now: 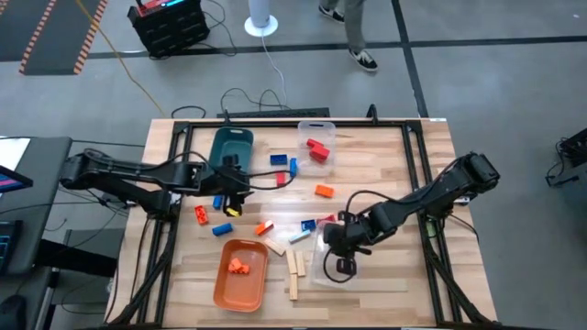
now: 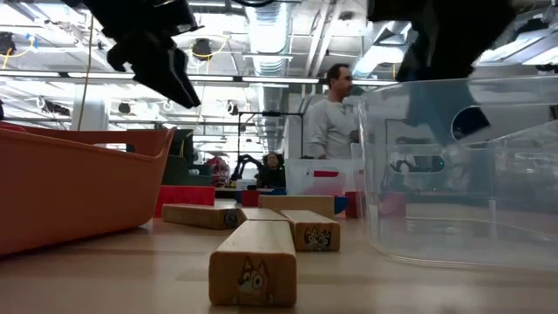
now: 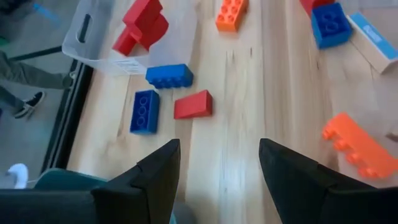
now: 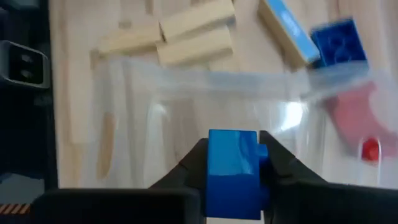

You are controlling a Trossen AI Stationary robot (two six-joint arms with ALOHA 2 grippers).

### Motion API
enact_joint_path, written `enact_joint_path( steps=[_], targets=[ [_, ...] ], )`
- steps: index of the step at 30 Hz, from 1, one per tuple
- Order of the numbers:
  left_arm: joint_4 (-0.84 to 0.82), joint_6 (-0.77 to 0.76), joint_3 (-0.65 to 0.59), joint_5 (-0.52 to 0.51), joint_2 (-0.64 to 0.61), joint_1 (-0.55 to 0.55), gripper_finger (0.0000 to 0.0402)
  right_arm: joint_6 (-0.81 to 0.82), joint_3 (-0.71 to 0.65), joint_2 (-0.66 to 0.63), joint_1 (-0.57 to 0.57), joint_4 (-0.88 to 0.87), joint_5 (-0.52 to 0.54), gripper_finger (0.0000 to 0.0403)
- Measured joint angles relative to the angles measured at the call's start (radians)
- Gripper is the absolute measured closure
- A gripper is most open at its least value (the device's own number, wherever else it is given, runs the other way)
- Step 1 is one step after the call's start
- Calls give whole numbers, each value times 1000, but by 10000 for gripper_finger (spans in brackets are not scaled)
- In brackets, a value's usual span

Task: Sort blocks
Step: Put the blue game piece into the bottom transparent bin

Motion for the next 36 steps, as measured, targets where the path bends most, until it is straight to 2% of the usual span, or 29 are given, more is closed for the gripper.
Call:
enact_joint_path(
  steps=[6,9,14,20,24,28,32,36],
  targets=[
    [-13,-68,-5,0,-58,-34,190,24,0,0,-16,-17,2,227],
    [-40,-86,-5,-6,-107,-52,190,38,35,-3,-33,-112,2,197],
    [-93,-98,-5,-14,-187,-54,190,6,146,-5,-40,-259,81,185],
    [-123,-103,-5,-25,-213,-42,190,-148,196,-5,-64,-302,287,194],
    [-96,-77,-5,-45,-156,13,193,-235,179,-5,-138,-303,301,199],
    [-70,-23,-5,106,-32,137,208,-313,131,-24,-222,-287,301,203],
    [9,37,15,254,84,241,221,-358,34,-101,-302,-227,296,204],
    [32,83,87,288,193,321,222,-388,-115,-217,-374,-124,294,204]
  ],
)
